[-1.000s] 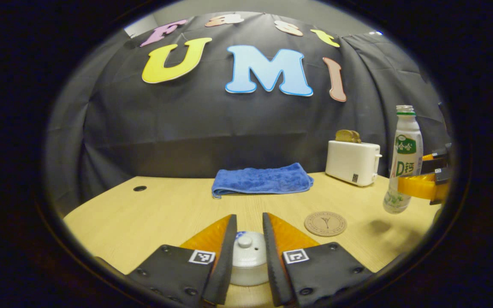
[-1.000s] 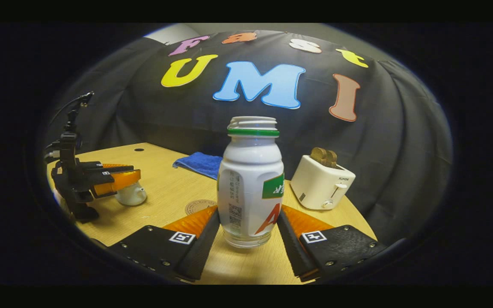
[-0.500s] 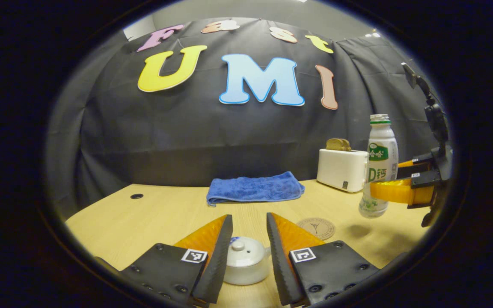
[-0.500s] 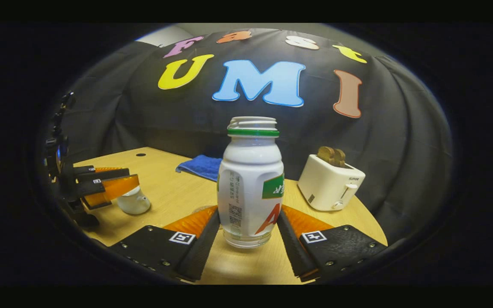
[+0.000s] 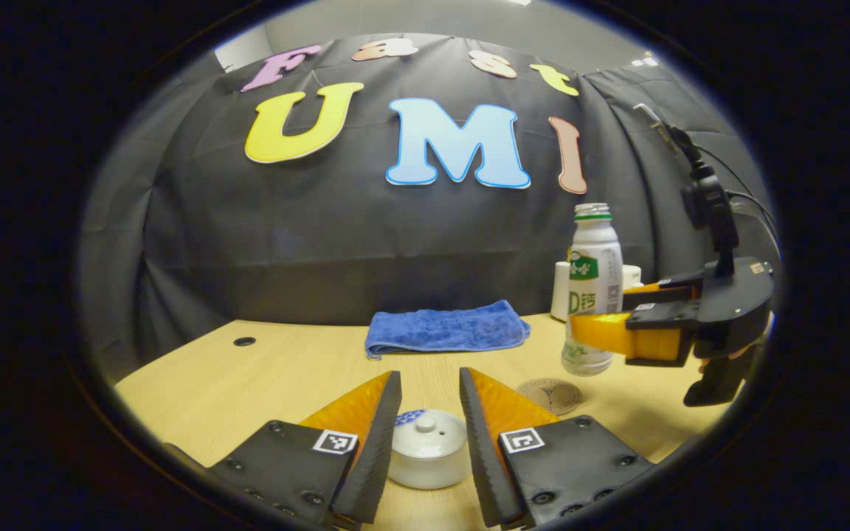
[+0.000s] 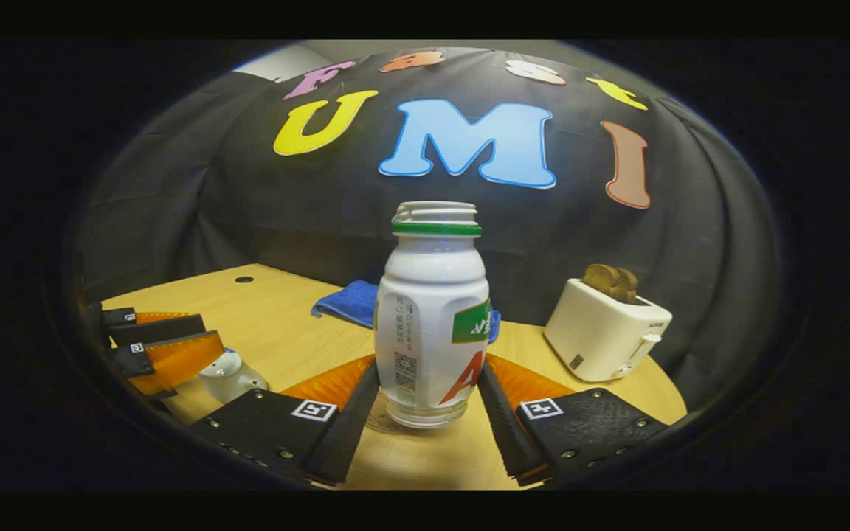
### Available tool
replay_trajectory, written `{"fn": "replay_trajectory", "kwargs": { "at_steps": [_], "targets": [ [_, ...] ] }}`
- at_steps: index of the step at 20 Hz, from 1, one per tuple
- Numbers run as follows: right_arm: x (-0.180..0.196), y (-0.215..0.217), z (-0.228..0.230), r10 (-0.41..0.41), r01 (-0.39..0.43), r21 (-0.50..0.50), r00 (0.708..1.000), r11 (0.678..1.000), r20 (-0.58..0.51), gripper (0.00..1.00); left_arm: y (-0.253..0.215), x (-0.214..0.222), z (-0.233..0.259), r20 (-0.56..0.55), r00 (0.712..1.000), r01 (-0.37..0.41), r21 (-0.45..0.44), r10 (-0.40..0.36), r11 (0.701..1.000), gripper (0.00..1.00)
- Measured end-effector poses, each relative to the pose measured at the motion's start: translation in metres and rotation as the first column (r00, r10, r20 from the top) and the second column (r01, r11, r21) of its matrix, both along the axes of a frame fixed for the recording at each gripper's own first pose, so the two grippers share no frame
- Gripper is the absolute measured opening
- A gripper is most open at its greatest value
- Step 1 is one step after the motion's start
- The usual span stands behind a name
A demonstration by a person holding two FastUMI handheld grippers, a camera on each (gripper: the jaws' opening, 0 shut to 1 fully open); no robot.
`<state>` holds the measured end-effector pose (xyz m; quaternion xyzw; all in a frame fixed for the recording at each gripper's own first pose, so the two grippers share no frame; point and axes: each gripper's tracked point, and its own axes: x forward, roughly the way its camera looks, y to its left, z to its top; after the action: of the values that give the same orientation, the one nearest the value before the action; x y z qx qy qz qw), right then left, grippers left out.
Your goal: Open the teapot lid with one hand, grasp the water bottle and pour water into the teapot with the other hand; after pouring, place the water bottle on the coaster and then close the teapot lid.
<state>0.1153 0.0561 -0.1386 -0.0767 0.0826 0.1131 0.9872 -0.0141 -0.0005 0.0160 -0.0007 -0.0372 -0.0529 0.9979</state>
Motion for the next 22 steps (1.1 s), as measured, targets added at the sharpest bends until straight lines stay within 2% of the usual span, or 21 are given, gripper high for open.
{"fn": "replay_trajectory", "kwargs": {
  "at_steps": [12, 19, 20, 22],
  "targets": [
    [0.032, 0.012, -0.037, -0.008, 0.018, 0.107, 0.996, 0.994, -0.093, 0.75, 0.008, -0.001, 0.001, -0.001, 1.000, -0.011, -0.035, 0.011, 0.999, 0.60],
    [0.033, 0.013, -0.041, -0.006, 0.015, 0.094, 0.995, 0.995, -0.099, 0.75, 0.007, 0.001, -0.002, -0.010, 1.000, -0.010, -0.035, 0.010, 0.999, 0.58],
    [0.033, 0.012, -0.041, -0.004, 0.013, 0.091, 0.995, 0.996, -0.099, 0.72, 0.007, 0.001, -0.003, -0.012, 1.000, -0.010, -0.035, 0.009, 0.999, 0.58],
    [0.033, 0.012, -0.041, -0.005, 0.013, 0.089, 0.995, 0.996, -0.097, 0.76, 0.006, 0.002, -0.005, -0.016, 1.000, -0.008, -0.034, 0.008, 0.999, 0.58]
  ]
}}
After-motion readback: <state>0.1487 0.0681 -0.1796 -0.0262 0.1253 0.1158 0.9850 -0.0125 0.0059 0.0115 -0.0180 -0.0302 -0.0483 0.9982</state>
